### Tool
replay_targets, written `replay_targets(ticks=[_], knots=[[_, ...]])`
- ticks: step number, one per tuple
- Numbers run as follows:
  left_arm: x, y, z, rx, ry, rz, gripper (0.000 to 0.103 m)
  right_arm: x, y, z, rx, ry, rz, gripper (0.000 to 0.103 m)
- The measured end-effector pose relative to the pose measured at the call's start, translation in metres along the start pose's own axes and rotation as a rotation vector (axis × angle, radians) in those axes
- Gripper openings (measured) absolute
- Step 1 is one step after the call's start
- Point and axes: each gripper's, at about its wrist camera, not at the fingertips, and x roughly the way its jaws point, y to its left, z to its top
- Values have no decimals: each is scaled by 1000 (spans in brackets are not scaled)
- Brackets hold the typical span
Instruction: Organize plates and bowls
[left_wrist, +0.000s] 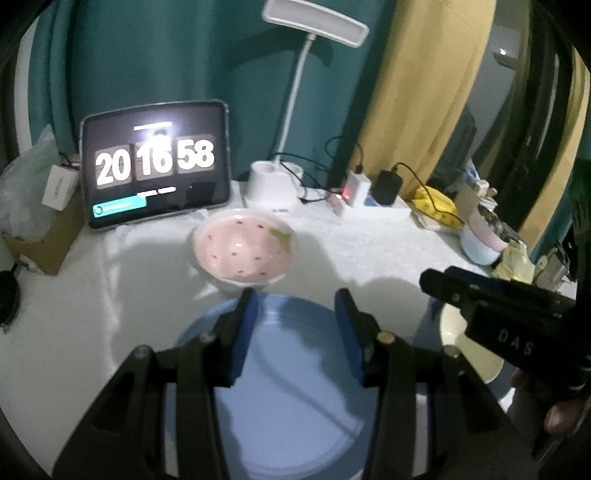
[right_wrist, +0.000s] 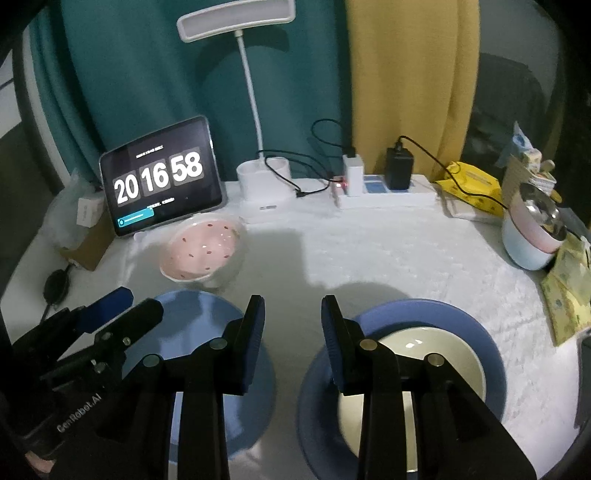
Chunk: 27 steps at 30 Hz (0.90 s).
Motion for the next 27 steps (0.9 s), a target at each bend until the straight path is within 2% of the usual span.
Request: replay_targets(ticks=[18,27], knots=[[17,51,25,-3,-6,11,45,42,46,28,-22,30,29,34],[50,81,34,-48,46,13,45,79,65,31,-8,83,42,34]])
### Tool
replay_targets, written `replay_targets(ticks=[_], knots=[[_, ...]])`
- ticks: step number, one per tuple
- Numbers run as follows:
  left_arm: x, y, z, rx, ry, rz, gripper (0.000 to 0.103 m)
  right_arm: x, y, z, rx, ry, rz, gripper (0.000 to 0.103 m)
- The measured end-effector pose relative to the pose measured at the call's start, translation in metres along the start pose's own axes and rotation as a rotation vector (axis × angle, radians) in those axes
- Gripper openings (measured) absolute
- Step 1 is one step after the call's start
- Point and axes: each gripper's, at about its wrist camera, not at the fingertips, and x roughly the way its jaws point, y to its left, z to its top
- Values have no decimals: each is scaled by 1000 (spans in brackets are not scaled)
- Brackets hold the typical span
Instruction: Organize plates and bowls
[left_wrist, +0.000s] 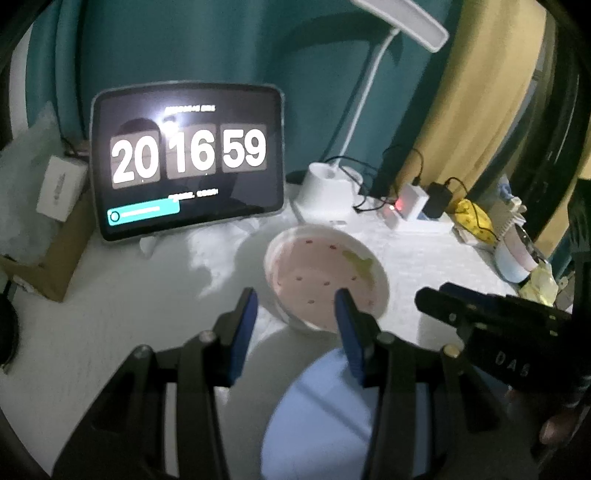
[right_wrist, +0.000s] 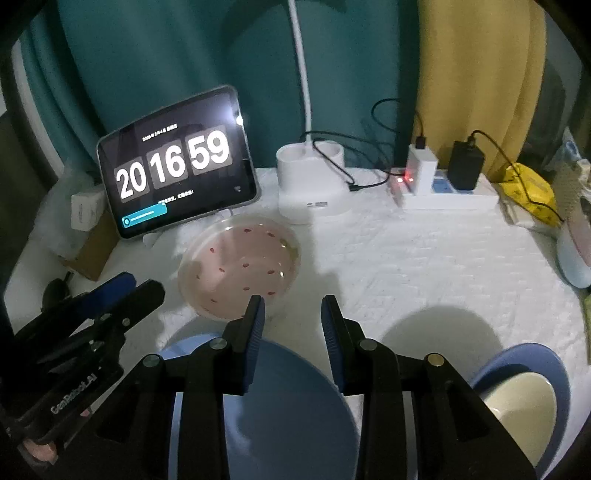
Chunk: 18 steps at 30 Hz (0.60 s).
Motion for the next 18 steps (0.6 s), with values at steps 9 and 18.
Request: replay_targets(ticks=[9,18], knots=[[35,8,9,15,79,-8,45,41,2,4,84,63,7,34],[58,12,10,27,119,-6,44,73,2,7,117,87,-12,33]])
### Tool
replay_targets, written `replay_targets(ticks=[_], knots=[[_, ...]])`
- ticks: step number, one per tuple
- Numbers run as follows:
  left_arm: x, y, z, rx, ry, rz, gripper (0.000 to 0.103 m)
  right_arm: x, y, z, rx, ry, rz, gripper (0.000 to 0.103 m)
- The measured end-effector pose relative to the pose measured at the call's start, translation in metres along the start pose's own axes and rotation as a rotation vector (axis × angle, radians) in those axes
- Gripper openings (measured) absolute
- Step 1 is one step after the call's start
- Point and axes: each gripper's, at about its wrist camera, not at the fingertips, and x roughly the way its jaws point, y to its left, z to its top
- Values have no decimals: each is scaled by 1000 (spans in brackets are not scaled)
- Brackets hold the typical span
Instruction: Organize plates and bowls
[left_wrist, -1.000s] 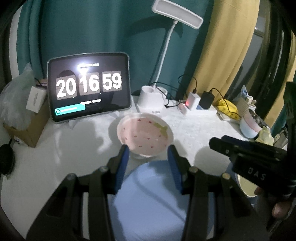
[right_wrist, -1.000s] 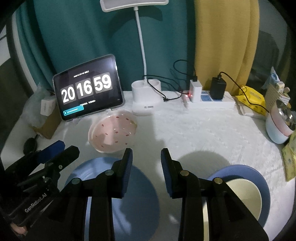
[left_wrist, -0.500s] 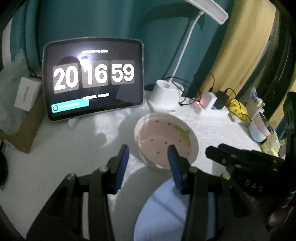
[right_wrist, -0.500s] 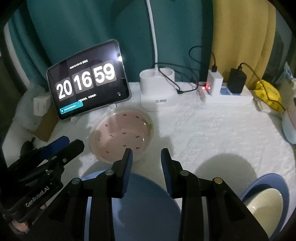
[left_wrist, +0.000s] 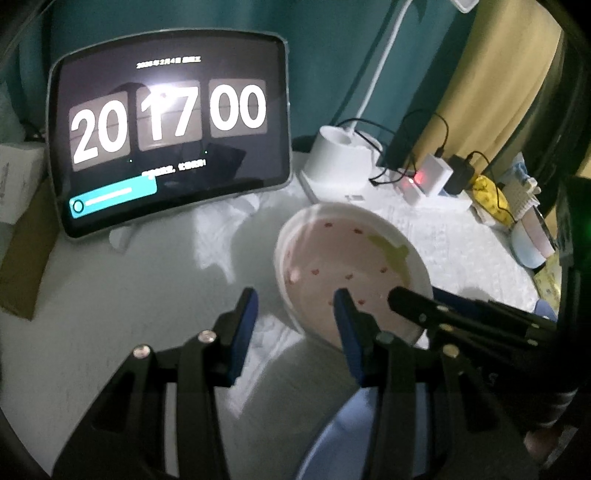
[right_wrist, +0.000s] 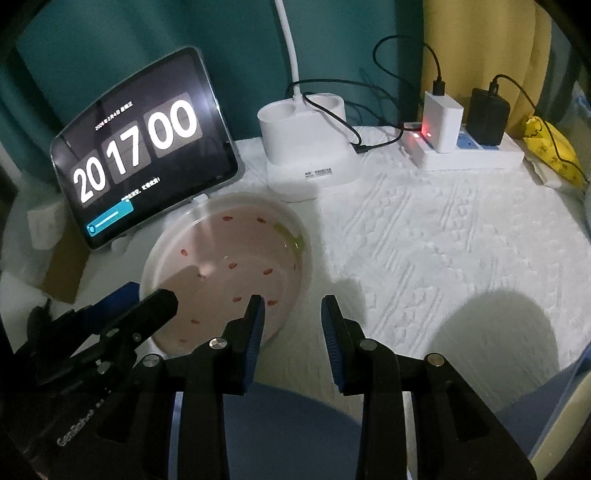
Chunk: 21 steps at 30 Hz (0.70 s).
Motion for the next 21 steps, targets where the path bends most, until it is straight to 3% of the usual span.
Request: replay_targets(ticks=[10,21], knots=[[15,3,3,8,29,-14,23,18,0,0,20,0,51,26],[3,-2,0,30,-29,23,21,8,2,-1,3,-37,53,18]])
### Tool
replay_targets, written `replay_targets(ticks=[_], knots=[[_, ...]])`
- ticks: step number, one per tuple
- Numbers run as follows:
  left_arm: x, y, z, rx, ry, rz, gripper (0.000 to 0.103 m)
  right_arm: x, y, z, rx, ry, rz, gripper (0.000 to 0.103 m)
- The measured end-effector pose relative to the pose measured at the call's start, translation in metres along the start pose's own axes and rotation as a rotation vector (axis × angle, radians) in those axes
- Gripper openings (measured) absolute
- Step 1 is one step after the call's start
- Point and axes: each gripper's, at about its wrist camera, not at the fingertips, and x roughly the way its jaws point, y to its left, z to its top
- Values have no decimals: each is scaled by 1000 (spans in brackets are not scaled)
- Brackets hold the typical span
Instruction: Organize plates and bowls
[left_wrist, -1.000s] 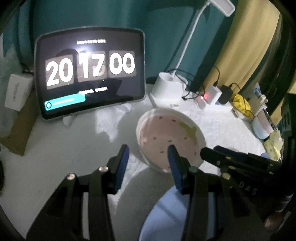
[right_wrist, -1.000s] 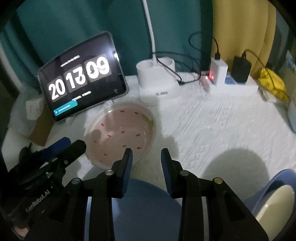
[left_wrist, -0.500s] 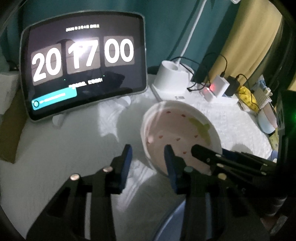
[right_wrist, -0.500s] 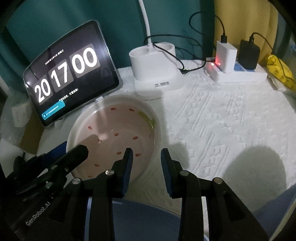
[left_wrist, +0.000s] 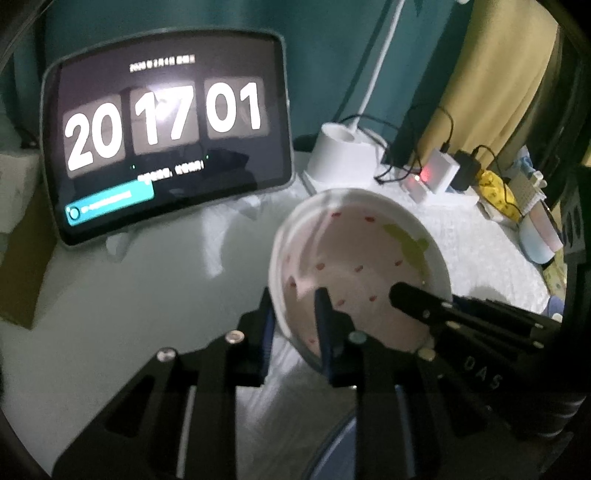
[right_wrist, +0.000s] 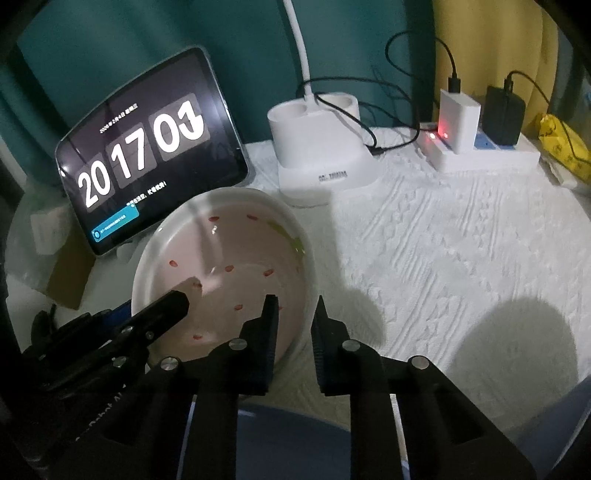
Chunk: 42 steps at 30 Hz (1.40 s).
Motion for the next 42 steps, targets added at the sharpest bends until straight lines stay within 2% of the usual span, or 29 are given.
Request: replay_targets(ticks=[9,16,28,42], knots=[[-29,-13,0,15,-59,9,21,-28,-1,1,9,-53,20,16],[-53,-25,-4,7,-89,-23,21,-59,-4,0,16,-99,29,16],[-92,-56,-13,34,-148,-32,21,-112,-12,-13,8,-180,30,16],[-114,-94,-27,73,-172,-51,21,-155,-39,-29,31,-235,23,16]])
